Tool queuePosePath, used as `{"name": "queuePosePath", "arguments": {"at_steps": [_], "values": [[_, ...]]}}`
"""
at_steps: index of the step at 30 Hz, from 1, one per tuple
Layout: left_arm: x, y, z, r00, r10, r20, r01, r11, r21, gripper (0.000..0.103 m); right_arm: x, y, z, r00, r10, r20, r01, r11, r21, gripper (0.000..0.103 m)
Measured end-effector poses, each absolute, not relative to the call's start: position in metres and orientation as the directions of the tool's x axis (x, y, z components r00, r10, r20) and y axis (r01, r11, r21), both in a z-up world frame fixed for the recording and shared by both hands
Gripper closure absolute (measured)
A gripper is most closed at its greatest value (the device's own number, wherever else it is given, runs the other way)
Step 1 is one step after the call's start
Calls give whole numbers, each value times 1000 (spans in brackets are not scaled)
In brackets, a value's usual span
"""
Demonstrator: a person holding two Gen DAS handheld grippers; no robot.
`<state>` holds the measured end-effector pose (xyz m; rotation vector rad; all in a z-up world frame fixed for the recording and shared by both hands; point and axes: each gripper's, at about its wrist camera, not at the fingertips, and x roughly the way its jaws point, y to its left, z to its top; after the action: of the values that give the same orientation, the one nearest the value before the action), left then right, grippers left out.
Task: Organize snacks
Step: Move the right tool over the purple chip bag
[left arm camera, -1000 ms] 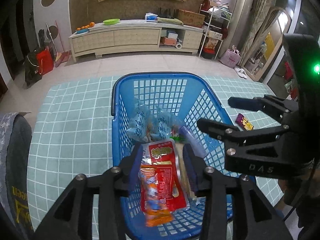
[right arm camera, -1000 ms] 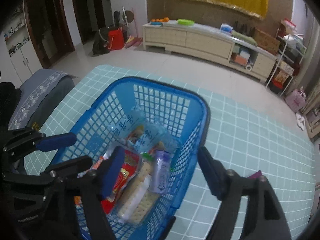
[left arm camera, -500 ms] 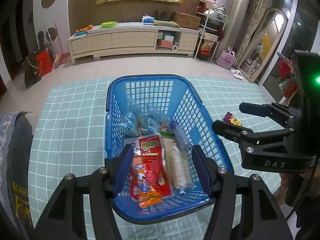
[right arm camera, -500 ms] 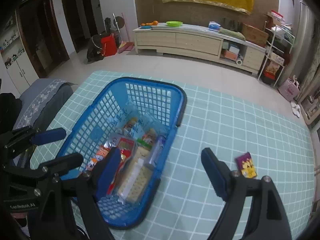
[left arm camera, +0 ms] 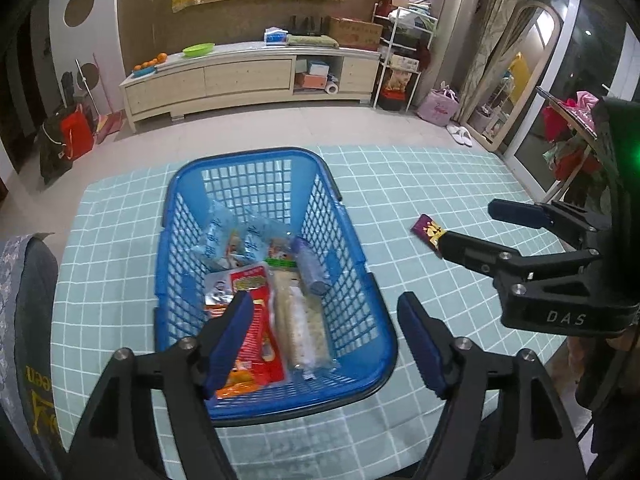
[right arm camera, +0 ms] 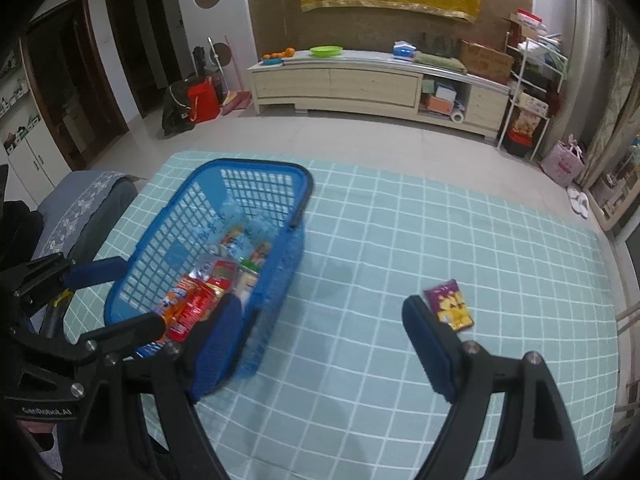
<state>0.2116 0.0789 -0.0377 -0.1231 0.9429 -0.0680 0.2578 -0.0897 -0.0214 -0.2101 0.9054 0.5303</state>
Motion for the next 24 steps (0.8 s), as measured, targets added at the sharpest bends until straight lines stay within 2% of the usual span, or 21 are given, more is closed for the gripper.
{"name": "queuePosePath", "arguments": {"at_steps": [6,9,16,24], "values": [[224,70,-47,560,-114,-820,-37,986,-163,29,268,-113,-29,494,330,-805,-508,860,41,17],[231,71,-52,561,-71,-825,-94,984,-149,29,279,-126,-35,491,293,-820,-488,873,20,17],[251,86,-65,529,-17,-848,-193,971,-140,29,316,-155,-72,432,220,-875,-467,884,-8,17],[274,96,-94,453,24,-891,-267,957,-110,29,349,-177,-115,403,188,-896,-453,891,-16,17]]}}
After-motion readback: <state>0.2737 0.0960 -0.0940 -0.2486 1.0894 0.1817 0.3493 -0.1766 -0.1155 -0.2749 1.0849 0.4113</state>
